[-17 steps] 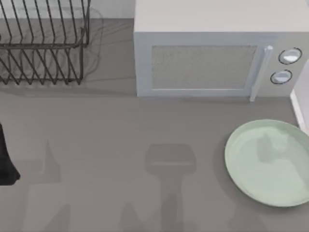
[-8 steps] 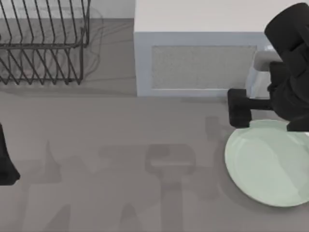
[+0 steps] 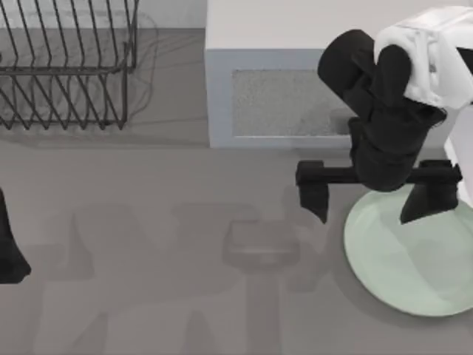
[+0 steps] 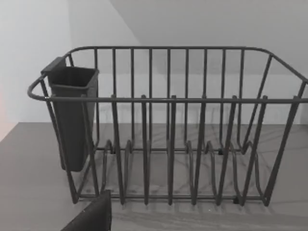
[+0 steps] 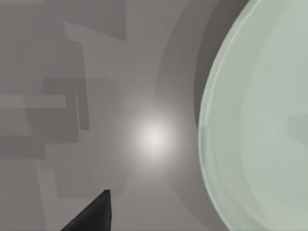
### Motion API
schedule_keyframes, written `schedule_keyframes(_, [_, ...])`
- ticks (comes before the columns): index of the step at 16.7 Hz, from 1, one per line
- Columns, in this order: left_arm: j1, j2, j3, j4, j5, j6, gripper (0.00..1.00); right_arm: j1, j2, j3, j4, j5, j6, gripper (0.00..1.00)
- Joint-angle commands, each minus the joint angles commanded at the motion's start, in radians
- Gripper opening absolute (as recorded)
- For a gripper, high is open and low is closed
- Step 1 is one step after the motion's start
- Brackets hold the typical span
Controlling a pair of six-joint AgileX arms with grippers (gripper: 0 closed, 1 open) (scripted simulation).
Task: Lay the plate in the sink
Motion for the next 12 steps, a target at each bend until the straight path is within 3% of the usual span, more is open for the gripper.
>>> schedule_keyframes(6, [0.0,0.0,0.0,0.0,0.0,0.0,1.0,-0.005,0.006,-0.015,0.018,0.0,-0.001,1.0])
schedule_keyframes(12, [0.0,0.0,0.0,0.0,0.0,0.0,1.0,0.0,0.109,-0.152,0.276,0.001,0.003,1.0])
